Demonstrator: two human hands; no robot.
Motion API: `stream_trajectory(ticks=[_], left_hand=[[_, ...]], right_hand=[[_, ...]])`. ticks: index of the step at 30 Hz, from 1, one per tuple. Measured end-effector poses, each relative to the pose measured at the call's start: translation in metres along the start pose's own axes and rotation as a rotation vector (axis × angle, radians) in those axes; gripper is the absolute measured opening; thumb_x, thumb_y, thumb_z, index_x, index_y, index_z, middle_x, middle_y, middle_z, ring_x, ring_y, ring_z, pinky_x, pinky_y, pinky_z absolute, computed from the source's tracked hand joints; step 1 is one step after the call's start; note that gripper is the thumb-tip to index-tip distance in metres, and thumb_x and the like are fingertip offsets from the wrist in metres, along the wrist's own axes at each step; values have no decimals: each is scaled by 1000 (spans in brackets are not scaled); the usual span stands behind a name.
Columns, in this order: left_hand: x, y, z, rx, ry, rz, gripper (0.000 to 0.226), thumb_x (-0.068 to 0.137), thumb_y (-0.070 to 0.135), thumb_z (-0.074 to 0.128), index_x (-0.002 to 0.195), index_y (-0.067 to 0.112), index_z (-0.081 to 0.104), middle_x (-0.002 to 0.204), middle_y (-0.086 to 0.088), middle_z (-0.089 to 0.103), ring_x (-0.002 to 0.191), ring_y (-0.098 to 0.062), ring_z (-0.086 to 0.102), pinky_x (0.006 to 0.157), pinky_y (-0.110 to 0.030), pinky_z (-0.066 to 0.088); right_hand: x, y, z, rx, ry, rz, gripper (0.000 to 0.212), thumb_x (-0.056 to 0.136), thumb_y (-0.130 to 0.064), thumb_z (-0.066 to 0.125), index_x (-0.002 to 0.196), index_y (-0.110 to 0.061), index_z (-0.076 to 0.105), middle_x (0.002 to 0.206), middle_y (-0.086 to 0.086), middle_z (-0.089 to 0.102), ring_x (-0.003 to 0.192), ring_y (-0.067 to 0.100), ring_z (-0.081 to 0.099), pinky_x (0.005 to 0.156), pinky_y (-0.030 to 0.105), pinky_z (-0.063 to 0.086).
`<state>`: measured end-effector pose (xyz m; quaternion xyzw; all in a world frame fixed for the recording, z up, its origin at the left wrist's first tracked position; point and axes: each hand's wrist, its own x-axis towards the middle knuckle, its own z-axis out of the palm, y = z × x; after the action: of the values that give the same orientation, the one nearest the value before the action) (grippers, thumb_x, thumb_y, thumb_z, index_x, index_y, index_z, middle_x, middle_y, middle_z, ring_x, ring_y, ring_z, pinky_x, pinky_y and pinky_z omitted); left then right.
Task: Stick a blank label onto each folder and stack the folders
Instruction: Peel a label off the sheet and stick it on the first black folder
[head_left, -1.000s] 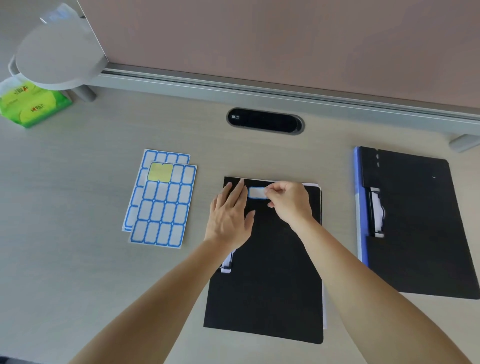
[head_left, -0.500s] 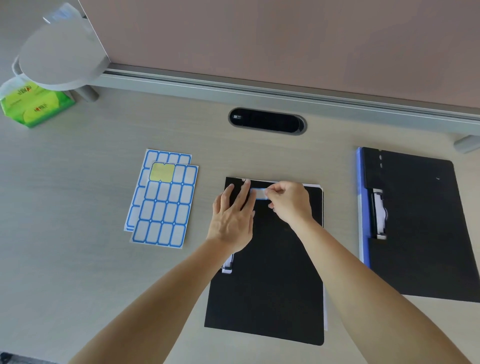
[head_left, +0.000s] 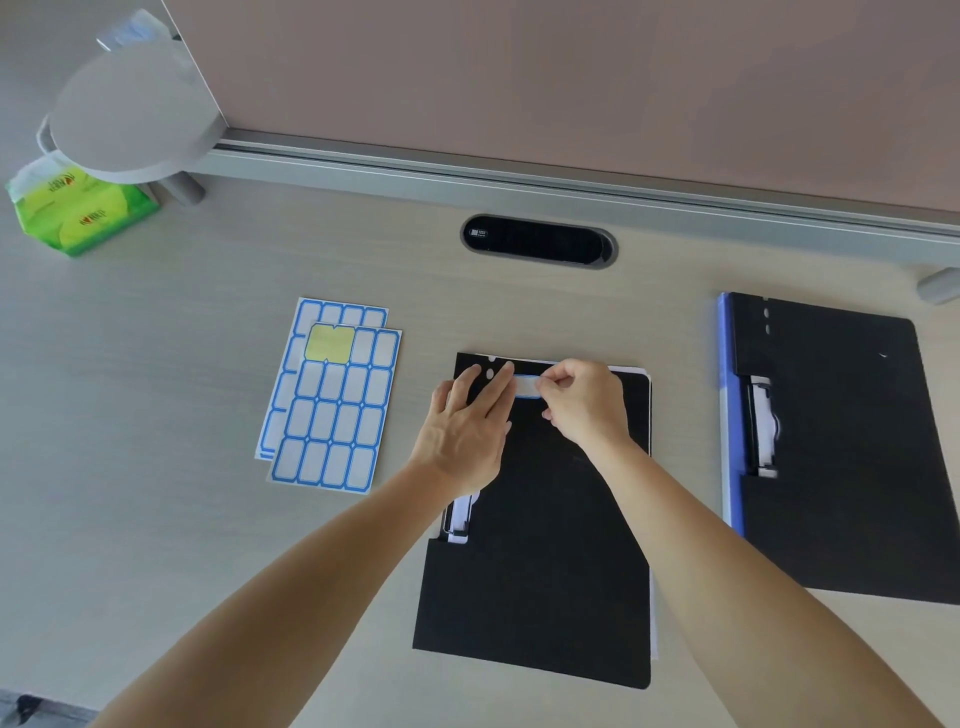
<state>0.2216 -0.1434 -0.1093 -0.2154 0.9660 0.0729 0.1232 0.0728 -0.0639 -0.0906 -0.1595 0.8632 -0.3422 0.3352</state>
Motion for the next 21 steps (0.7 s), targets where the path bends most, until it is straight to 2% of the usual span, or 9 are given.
stream_trajectory(ticks=[4,7,9,11,13,16,18,21], left_hand=[[-1,-1,-2,21,-45,4,60,98,37,21,151,12,34,163,-2,24,141,-36,32,108,-47,31],[0,-3,1,38,-31,20,56,101,37,32,152,13,30,165,-1,17,142,-35,29,110,-48,29],[0,-4,1,42,-14,26,55,101,37,39,150,13,34,164,0,18,139,-36,33,108,-48,32],[1,-5,1,39,-4,34,55,99,36,43,148,11,39,161,1,23,136,-38,38,106,-49,35],[1,-6,1,41,-6,48,54,98,36,43,146,11,41,159,2,28,134,-39,40,105,-49,36],[1,-8,-2,32,-1,64,55,97,36,39,145,12,45,157,2,35,133,-37,42,105,-49,37],[0,-10,-4,30,-15,72,56,98,38,35,147,13,43,158,3,33,135,-35,40,107,-47,36],[-2,-14,-5,30,-53,77,62,99,45,23,154,18,29,163,6,21,142,-31,30,111,-46,30]], right_hand=[[2,2,6,-37,37,-16,9,84,-22,62,77,-21,68,70,-2,70,59,22,70,62,45,61],[0,2,5,-123,78,-22,11,85,-21,60,76,-21,65,72,-2,68,60,21,66,57,40,60],[-4,4,3,-186,132,-61,11,87,-20,58,78,-18,64,79,-2,67,65,22,64,56,36,57],[-7,9,2,-317,195,-218,9,88,-19,57,83,-18,64,88,-3,65,72,22,62,57,33,52],[-8,18,4,-479,224,-517,11,87,-16,58,92,-16,69,97,-2,64,81,24,62,62,34,51],[-7,32,9,-742,196,-896,28,84,-16,55,108,-13,71,110,-2,67,98,26,61,79,41,52],[-7,40,10,-875,163,-984,40,87,-22,47,120,-11,67,121,-2,66,110,27,58,90,41,47],[-6,49,7,-916,174,-995,40,92,-26,47,127,-16,64,131,-5,63,120,29,55,98,45,40]])
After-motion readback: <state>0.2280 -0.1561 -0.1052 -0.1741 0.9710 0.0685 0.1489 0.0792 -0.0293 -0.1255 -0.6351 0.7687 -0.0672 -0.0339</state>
